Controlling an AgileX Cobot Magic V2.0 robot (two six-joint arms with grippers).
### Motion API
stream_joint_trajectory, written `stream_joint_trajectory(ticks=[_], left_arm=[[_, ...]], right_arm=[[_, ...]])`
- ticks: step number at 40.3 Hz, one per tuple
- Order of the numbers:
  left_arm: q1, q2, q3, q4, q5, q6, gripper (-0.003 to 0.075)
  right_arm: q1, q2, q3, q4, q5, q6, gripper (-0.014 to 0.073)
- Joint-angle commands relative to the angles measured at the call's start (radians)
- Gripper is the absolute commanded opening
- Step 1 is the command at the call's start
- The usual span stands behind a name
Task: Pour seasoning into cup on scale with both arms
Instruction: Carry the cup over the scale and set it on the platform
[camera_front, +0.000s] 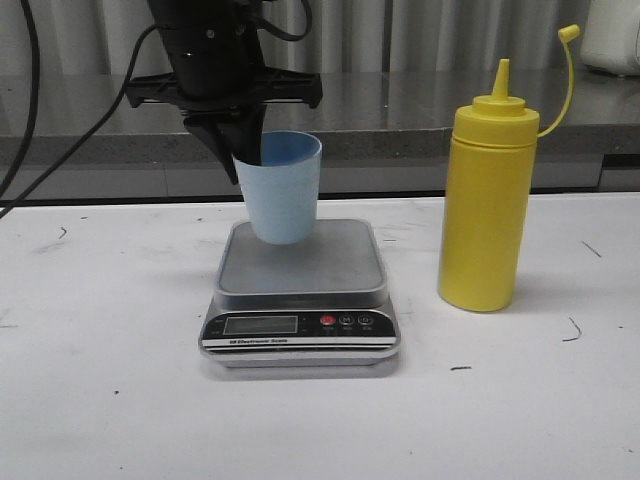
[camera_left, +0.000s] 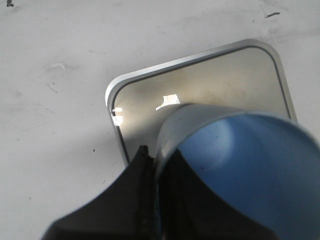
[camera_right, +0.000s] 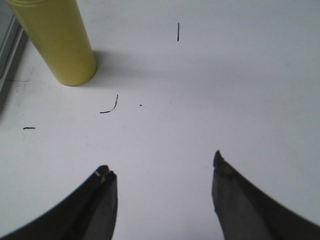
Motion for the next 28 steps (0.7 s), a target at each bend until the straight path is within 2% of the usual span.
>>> stream_joint_trajectory(ticks=[1, 8, 11, 22, 25, 28], left_arm=[[-0.007, -0.048, -0.033, -0.018, -0.034, -0.014, -0.0020], [-0.007, -0.048, -0.033, -0.018, -0.031, -0.014, -0.0017], [-0.007, -0.048, -0.033, -0.023, -0.024, -0.007, 0.0015], [-0.007, -0.048, -0.033, -0.039, -0.017, 0.005, 0.0342], [-0.007, -0.048, -0.033, -0.039, -0.025, 0.005, 0.0401], [-0.007, -0.048, -0.033, -0.039, -0.036, 0.005, 0.0425]], right_arm=[[-0.005, 0.007, -0.032, -0.014, -0.060, -0.006, 0.0440], [-0.005, 0.007, -0.032, -0.014, -0.060, -0.006, 0.0440], [-0.005, 0.007, -0.032, -0.014, -0.060, -0.006, 0.0440], [-0.005, 0.007, -0.032, -0.014, -0.060, -0.006, 0.0440], [-0.005, 0.007, -0.032, -0.014, -0.060, -0.006, 0.0440], [-0.005, 0.007, -0.032, -0.014, -0.060, -0.006, 0.0440]])
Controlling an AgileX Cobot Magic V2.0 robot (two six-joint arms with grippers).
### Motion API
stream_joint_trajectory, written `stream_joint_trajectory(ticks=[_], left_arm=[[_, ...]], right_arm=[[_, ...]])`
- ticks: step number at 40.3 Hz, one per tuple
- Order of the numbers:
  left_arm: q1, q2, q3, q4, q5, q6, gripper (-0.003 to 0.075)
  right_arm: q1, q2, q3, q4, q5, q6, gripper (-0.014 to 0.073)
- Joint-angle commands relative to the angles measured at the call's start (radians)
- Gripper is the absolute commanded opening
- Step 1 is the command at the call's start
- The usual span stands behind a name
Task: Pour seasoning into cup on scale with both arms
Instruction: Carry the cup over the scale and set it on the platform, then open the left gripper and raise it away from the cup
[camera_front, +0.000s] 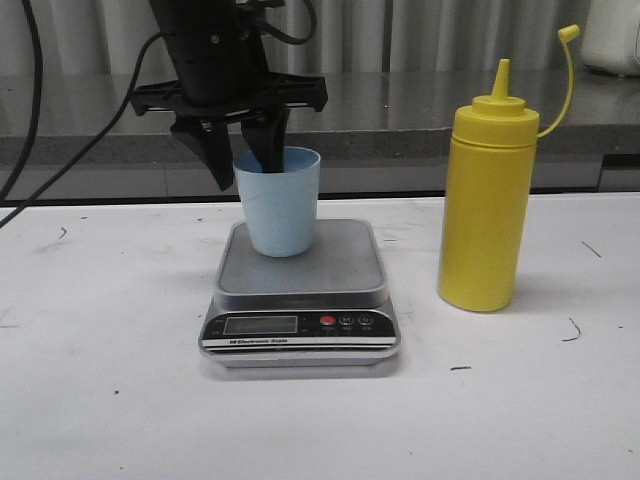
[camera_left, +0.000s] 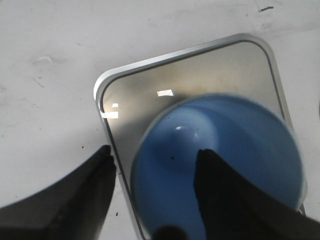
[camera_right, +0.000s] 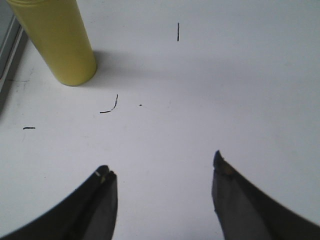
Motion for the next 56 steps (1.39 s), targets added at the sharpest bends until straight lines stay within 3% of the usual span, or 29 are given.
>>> stream_joint_trajectory(ticks=[1, 11, 19, 34, 45, 56], left_arm=[[-0.007, -0.060, -0.033, -0.010, -0.046, 0.000, 0.0424], [-0.014, -0.145, -0.033, -0.006, -0.054, 0.058, 0.0421], [-0.064, -0.320, 0.012, 0.114, -0.064, 0.076, 0.0421], [-0.086, -0.734, 0.370, 0.209, -0.177, 0.076, 0.0421], [-0.086, -1.001, 0.660, 0.191, -0.265, 0.076, 0.0421], [-0.086, -1.244, 0.847, 0.179, -0.309, 0.076, 0.0421]], right_arm=[[-0.005, 0.007, -0.032, -0.014, -0.060, -0.006, 0.0440], [-0.005, 0.007, -0.032, -0.014, -0.060, -0.006, 0.0440], [-0.005, 0.007, -0.032, -0.014, -0.060, -0.006, 0.0440], [-0.005, 0.007, -0.032, -0.014, -0.060, -0.006, 0.0440], [-0.005, 0.007, -0.032, -0.014, -0.060, -0.006, 0.0440], [-0.005, 0.007, -0.032, -0.014, -0.060, -0.006, 0.0440]])
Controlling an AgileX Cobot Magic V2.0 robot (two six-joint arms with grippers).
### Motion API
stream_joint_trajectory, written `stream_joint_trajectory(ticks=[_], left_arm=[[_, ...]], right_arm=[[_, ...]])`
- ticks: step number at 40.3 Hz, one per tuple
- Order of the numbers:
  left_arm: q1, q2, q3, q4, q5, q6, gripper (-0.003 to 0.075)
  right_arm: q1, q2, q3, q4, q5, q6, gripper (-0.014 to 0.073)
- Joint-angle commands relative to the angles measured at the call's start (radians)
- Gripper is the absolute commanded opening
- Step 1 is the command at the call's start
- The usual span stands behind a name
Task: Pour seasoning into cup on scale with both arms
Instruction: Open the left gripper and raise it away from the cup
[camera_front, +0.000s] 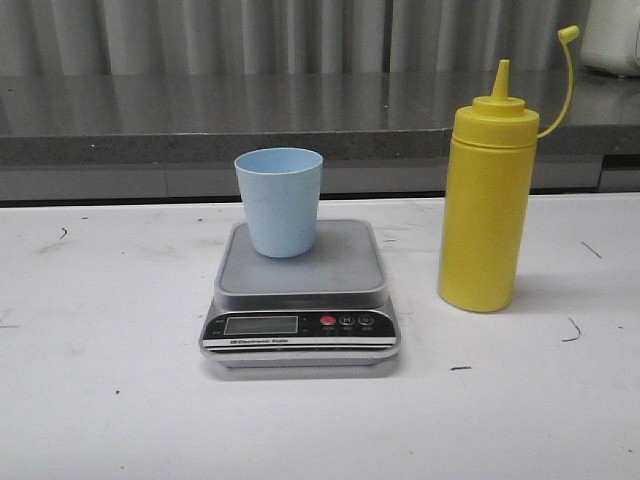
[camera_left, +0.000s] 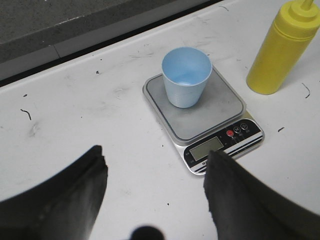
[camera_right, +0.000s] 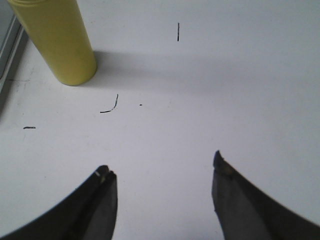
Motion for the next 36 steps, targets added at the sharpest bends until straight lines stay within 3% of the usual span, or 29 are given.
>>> stream_joint_trajectory(ticks=[1, 12, 36], left_arm=[[-0.005, -0.086, 0.022, -0.003, -0.082, -0.002, 0.0421], [-0.005, -0.235, 0.110, -0.003, -0.099, -0.002, 0.0421], [-0.005, -0.239, 0.112, -0.003, -0.099, -0.002, 0.0421]], right_arm=[[-0.005, 0.007, -0.032, -0.014, -0.060, -0.006, 0.0440], [-0.005, 0.007, -0.032, -0.014, -0.060, -0.006, 0.0440], [-0.005, 0.007, -0.032, -0.014, -0.060, -0.006, 0.0440]])
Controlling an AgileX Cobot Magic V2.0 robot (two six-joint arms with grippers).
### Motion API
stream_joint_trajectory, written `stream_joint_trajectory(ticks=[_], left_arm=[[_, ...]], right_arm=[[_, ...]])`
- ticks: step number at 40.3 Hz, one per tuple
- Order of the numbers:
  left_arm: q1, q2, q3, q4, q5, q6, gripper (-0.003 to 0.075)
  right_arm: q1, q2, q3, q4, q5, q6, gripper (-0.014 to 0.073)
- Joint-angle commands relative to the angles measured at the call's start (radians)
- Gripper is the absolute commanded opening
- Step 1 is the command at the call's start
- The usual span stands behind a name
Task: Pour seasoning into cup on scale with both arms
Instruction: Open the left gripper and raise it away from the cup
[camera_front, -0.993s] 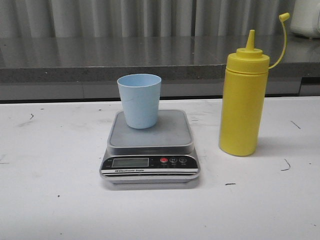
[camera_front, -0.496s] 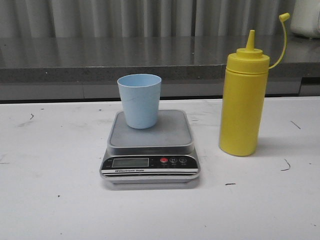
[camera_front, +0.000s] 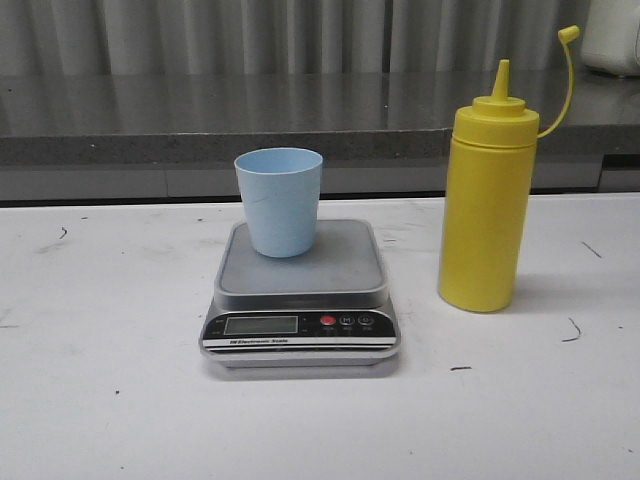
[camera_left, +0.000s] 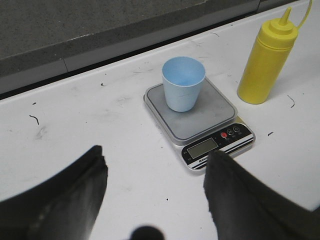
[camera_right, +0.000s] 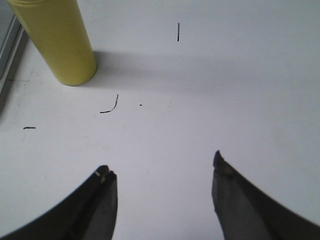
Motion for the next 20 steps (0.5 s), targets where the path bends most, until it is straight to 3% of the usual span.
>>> stream_joint_trajectory(ticks=[1, 20], left_arm=[[-0.005, 0.000, -0.026, -0.001, -0.078, -0.002, 0.0421], [-0.005, 0.000, -0.026, -0.001, -0.078, -0.002, 0.0421]], right_arm=[[-0.005, 0.007, -0.032, -0.014, -0.060, -0.006, 0.0440], [-0.005, 0.007, -0.032, -0.008, -0.139, -0.006, 0.0440]])
